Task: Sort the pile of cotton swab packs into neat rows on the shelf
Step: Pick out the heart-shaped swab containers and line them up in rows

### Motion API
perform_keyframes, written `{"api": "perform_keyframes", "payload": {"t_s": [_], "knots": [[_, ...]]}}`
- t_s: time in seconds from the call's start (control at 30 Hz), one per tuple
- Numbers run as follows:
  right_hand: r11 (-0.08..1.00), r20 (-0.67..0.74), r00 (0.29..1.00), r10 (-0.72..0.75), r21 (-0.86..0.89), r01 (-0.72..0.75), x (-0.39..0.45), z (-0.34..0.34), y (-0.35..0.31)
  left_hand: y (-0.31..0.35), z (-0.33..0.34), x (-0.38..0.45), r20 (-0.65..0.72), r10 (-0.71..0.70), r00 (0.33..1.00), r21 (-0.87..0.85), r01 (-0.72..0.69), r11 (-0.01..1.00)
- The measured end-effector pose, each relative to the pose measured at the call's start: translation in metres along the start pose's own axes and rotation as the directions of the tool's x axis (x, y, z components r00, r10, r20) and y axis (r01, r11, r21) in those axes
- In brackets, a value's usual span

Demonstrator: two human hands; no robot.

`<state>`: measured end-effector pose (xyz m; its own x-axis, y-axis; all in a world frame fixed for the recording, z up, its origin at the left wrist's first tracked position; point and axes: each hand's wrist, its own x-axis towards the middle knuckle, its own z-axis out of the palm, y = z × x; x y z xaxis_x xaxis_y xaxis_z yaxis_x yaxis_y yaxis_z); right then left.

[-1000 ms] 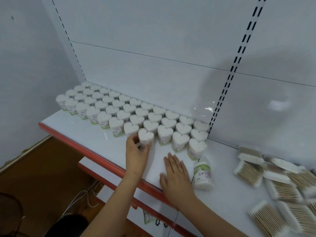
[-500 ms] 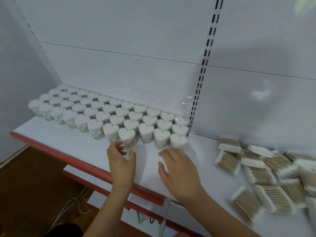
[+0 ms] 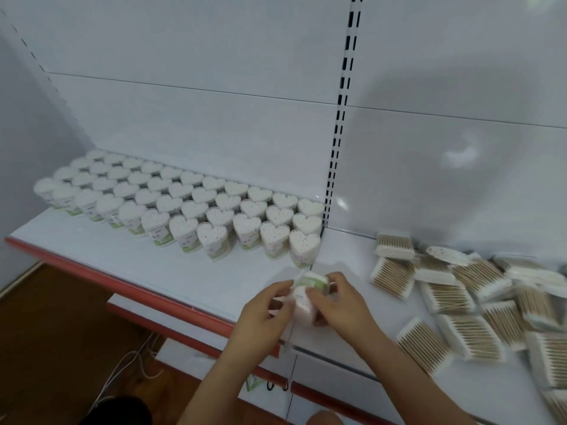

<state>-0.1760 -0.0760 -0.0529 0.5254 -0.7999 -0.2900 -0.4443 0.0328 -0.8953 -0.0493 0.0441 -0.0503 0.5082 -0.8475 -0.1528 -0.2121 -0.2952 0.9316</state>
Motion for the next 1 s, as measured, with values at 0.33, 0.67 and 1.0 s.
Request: {"api": "perform_keyframes", "payload": {"t_s": [0.33, 0.67, 1.0], "knots": [[0.742, 0.308, 0.944, 0.115, 0.605, -0.288, -0.014, 0.051, -0.025, -0.003, -0.012, -0.008, -0.431, -0.011, 0.902, -0.115, -0.043, 0.992], [0.949, -0.007, 0.952, -0.305, 0.079, 0.305, -0.004, 0.056, 0.009, -0.024, -0.046, 0.029, -0.510, 0.221, 0.832, 0.283, -0.081, 0.956], [0.935, 0.024, 0.938, -0.346, 0.095, 0.342, -0.005, 0.057, 0.014, -0.041, -0.039, 0.051, -0.547, 0.373, 0.750, 0.457, -0.106, 0.883]]}}
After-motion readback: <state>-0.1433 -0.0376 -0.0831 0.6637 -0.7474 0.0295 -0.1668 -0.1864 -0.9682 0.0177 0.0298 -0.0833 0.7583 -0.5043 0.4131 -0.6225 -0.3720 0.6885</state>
